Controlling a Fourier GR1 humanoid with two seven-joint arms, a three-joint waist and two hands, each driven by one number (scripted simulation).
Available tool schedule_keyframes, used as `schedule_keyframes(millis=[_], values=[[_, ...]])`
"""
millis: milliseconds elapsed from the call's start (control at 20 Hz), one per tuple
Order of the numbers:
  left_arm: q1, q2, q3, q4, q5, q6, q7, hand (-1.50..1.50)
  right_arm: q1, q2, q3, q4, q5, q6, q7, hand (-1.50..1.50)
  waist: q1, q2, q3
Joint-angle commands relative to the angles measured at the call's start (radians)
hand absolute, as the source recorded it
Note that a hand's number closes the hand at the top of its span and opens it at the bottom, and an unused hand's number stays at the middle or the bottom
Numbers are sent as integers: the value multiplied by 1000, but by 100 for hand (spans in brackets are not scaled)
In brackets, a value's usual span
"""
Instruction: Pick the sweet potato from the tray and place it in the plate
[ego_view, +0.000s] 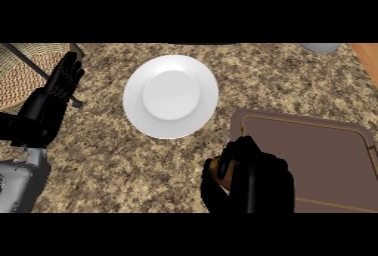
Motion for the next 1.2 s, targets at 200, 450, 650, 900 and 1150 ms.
schedule_keyframes(millis=[200,450,650,900,1150], values=[[-45,19,35,39,28,-57,6,0,-312,16,-84,252,-179,-137,214,150,22,5,0],[-37,-18,-9,26,-1,-45,-7,0,-484,16,-215,457,-324,-244,154,150,48,13,0],[-31,-24,-11,13,-25,-25,-7,0,-575,16,-287,628,-408,-317,99,150,58,13,1],[-92,-31,-11,35,-29,-32,7,0,-683,16,-328,910,-455,-424,0,150,55,18,1],[-113,-42,-16,25,-18,-38,46,0,-735,16,-319,1160,-522,-515,-77,150,73,23,1]])
